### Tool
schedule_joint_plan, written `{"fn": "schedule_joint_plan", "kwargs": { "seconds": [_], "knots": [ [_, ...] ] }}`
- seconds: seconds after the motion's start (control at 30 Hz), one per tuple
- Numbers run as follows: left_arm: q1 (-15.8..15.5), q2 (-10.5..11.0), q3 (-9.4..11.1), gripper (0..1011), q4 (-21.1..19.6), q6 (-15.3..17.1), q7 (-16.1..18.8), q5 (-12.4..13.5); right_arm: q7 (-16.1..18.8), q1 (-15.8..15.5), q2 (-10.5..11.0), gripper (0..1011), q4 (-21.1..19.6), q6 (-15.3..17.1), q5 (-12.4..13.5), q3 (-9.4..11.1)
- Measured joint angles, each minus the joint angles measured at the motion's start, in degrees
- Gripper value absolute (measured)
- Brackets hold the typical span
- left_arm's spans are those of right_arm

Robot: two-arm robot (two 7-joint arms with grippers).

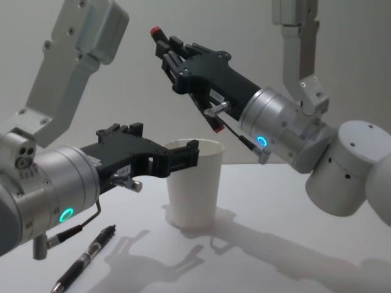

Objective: Place the pen into the pen holder.

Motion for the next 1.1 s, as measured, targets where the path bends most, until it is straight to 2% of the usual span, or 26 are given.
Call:
{"fn": "schedule_joint_plan", "kwargs": {
  "seconds": [0.27, 0.73, 0.97, 1.1],
  "knots": [
    [0.0, 0.0, 0.0, 1000, 0.0, 0.0, 0.0, 0.0, 0.1, 1.4, -0.5, 184, 2.7, -1.8, 0.0, 0.0],
    [0.0, 0.0, 0.0, 1000, 0.0, 0.0, 0.0, 0.0, 0.9, 4.9, -1.6, 184, 9.9, -6.1, 0.6, 0.6],
    [0.0, 0.0, 0.0, 1000, 0.0, 0.0, 0.0, 0.0, 2.1, 6.5, -2.1, 351, 13.1, -8.0, 1.4, 1.1],
    [0.0, 0.0, 0.0, 1000, 0.0, 0.0, 0.0, 0.0, 2.8, 7.1, -2.3, 517, 14.6, -8.9, 1.9, 1.4]
  ]
}}
